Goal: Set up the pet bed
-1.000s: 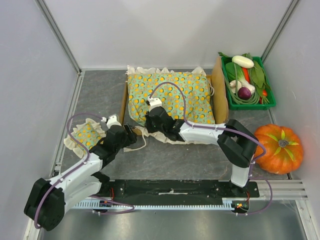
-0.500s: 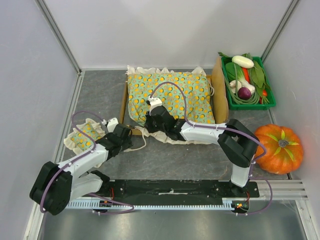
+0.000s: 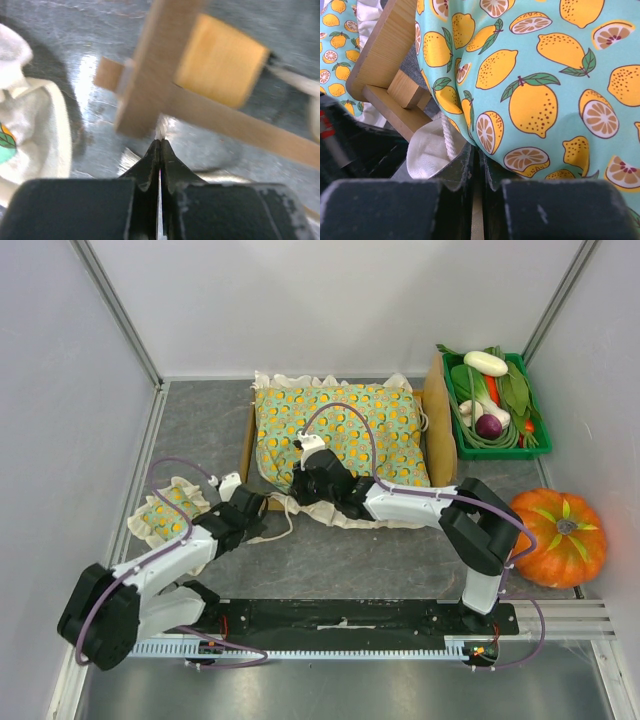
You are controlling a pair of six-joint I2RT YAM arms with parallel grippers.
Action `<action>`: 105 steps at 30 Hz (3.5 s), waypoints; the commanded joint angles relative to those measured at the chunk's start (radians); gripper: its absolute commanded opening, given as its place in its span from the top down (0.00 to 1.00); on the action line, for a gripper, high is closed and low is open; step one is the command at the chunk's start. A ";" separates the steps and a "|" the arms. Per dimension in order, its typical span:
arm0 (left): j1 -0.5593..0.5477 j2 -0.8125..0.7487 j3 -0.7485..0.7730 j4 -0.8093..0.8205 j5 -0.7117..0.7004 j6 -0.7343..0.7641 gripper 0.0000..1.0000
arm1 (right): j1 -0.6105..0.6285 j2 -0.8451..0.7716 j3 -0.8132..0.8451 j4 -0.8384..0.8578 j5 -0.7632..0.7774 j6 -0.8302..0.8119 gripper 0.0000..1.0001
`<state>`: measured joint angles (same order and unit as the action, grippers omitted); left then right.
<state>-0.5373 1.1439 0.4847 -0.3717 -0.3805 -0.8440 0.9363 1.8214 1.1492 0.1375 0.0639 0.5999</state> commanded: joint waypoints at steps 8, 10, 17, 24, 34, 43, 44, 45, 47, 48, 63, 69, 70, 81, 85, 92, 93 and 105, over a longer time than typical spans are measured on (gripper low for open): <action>-0.124 -0.455 -0.085 -0.122 0.181 -0.135 0.98 | 0.002 -0.047 0.020 -0.044 -0.101 -0.034 0.72; -0.136 -0.509 -0.124 -0.128 0.204 -0.174 0.98 | 0.009 -0.057 0.017 -0.044 -0.119 -0.031 0.59; -0.141 -0.680 -0.120 -0.318 0.181 -0.214 0.98 | 0.039 -0.209 -0.022 -0.016 -0.234 -0.048 0.34; -0.141 -0.645 -0.052 -0.343 0.189 -0.207 0.98 | 0.082 -0.347 -0.134 -0.054 -0.207 -0.005 0.30; -0.142 -0.649 0.017 -0.352 0.209 -0.142 0.98 | 0.185 -0.352 -0.307 -0.115 0.097 0.133 0.45; -0.142 -0.547 0.025 -0.265 0.252 -0.050 0.98 | -0.003 -0.266 -0.295 -0.231 0.396 -0.004 0.51; -0.142 -0.544 0.020 -0.251 0.273 -0.047 0.98 | -0.023 -0.280 -0.307 -0.237 0.389 -0.050 0.50; -0.142 -0.544 0.008 -0.218 0.285 -0.046 0.98 | -0.048 -0.296 -0.331 -0.240 0.392 -0.075 0.50; -0.144 -0.532 -0.008 -0.187 0.324 -0.044 0.98 | -0.063 -0.346 -0.353 -0.262 0.387 -0.118 0.46; -0.145 -0.524 -0.021 -0.161 0.333 -0.043 0.98 | -0.085 -0.359 -0.380 -0.268 0.390 -0.146 0.46; -0.460 -0.443 -0.132 0.004 0.209 -0.222 0.98 | -0.121 -0.579 -0.517 -0.112 0.014 -0.033 0.38; -0.533 -0.433 -0.062 -0.154 0.048 -0.248 0.98 | 0.132 -0.554 -0.525 -0.017 0.195 0.160 0.33; -0.533 -0.455 -0.049 -0.200 0.022 -0.248 0.98 | 0.154 -0.525 -0.528 0.013 0.220 0.181 0.33; -0.520 -0.552 0.117 -0.601 -0.294 -0.322 0.98 | 0.275 -0.076 -0.324 0.331 0.451 0.304 0.32; -0.507 -0.521 0.140 -0.612 -0.319 -0.325 0.98 | 0.276 0.021 -0.240 0.357 0.520 0.307 0.31; -0.455 -0.573 0.098 -0.532 -0.270 -0.256 0.98 | 0.253 0.142 -0.145 0.350 0.528 0.336 0.40; -0.449 -0.576 0.095 -0.523 -0.264 -0.248 0.98 | 0.246 0.165 -0.144 0.353 0.518 0.346 0.45; -0.382 -0.585 0.023 -0.300 -0.029 -0.139 0.98 | 0.246 0.027 -0.325 0.444 0.297 0.258 0.60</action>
<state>-0.9249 0.5682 0.5335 -0.8085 -0.5095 -1.0386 1.1805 1.9434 0.8951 0.4911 0.4728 0.9009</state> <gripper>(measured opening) 0.023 0.147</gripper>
